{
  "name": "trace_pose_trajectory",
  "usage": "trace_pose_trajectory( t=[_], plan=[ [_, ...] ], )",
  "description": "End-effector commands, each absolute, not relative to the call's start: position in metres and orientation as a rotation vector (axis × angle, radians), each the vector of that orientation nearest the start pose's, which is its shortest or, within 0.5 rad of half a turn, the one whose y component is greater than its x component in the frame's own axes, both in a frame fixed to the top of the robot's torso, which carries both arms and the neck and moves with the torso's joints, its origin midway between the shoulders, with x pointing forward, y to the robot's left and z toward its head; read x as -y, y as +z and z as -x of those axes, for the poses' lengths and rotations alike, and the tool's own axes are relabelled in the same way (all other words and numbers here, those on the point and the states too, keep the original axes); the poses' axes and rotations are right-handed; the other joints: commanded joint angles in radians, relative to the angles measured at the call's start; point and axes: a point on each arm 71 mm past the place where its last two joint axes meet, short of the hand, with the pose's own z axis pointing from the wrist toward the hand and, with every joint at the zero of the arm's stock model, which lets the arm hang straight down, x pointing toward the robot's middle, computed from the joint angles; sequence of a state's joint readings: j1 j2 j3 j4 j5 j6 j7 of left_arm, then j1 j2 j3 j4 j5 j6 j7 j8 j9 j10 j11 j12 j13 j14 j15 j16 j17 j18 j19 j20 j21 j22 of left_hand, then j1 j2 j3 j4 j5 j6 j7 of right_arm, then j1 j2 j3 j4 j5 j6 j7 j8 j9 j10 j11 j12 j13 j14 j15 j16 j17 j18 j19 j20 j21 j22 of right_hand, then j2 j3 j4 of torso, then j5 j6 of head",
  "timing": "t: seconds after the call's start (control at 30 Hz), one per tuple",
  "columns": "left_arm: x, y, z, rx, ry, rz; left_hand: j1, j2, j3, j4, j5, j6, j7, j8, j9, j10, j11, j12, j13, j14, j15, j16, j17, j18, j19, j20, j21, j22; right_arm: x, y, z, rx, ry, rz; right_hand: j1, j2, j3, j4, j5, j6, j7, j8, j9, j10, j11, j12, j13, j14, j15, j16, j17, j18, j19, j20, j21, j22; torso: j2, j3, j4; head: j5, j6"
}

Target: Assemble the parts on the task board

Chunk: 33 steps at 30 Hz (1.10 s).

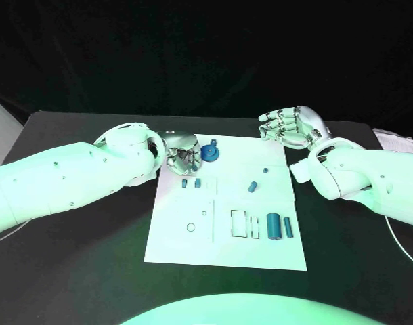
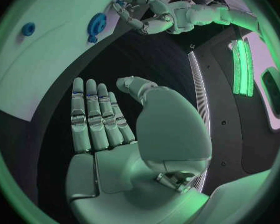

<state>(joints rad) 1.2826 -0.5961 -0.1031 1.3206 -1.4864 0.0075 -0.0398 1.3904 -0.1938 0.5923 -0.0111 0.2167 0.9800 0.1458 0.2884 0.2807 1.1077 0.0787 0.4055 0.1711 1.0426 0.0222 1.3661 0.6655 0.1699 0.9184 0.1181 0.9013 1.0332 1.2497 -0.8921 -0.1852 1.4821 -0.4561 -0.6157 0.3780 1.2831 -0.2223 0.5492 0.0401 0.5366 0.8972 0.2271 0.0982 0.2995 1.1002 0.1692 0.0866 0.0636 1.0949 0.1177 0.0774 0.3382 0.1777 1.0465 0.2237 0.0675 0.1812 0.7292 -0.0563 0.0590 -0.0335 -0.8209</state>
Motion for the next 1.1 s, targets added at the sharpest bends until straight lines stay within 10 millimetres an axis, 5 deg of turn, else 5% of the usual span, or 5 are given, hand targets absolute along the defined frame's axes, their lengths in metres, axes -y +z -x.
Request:
trace_pose_trajectory(
  t=[0.03,0.47,1.1],
  plan=[
    [-0.124,-0.198,-0.513,-1.922,-0.649,-0.469,-0.004,-0.015,-0.002,-0.003,-0.004,-0.013,0.0,-0.009,-0.004,-0.01,0.0,-0.006,0.001,-0.009,0.0,-0.003,-0.003,0.013,0.0,0.006,-0.002,0.001,0.254,-0.194,-0.486,-1.396,1.085,-0.643,-0.003,0.01,0.002,-0.004,0.006,0.007,0.008,-0.007,-0.002,0.006,0.0,-0.006,-0.001,0.0,0.004,-0.004,-0.001,0.004,0.005,-0.001,0.004,-0.001,0.0,-0.0001,-0.0005,0.0,-0.001],
    [-0.126,-0.197,-0.515,-1.915,-0.637,-0.453,-0.021,-0.036,-0.009,0.008,-0.004,-0.075,-0.003,-0.049,-0.02,-0.014,0.001,-0.007,0.009,-0.02,0.002,0.003,-0.012,0.013,-0.001,0.01,-0.012,-0.002,0.255,-0.194,-0.486,-1.398,1.084,-0.644,-0.007,0.01,0.003,-0.004,0.006,0.007,0.009,-0.009,-0.002,0.006,0.001,-0.008,-0.001,0.0,0.004,-0.004,-0.004,0.004,0.006,0.0,0.004,-0.006,0.0,-0.0002,0.0,0.0,-0.002],
    [-0.134,-0.195,-0.516,-1.895,-0.618,-0.43,-0.009,-0.035,-0.006,0.007,-0.003,-0.108,-0.018,-0.066,-0.029,-0.015,-0.002,0.003,0.018,-0.016,-0.001,0.009,-0.006,0.014,0.002,0.009,-0.015,-0.003,0.258,-0.195,-0.487,-1.4,1.077,-0.65,-0.007,0.01,0.003,-0.005,0.006,0.007,0.01,-0.009,-0.002,0.006,0.001,-0.009,-0.001,0.0,0.004,-0.004,-0.005,0.004,0.005,0.0,0.004,-0.007,0.0,-0.0009,-0.0009,-0.003,0.001]
  ],
)
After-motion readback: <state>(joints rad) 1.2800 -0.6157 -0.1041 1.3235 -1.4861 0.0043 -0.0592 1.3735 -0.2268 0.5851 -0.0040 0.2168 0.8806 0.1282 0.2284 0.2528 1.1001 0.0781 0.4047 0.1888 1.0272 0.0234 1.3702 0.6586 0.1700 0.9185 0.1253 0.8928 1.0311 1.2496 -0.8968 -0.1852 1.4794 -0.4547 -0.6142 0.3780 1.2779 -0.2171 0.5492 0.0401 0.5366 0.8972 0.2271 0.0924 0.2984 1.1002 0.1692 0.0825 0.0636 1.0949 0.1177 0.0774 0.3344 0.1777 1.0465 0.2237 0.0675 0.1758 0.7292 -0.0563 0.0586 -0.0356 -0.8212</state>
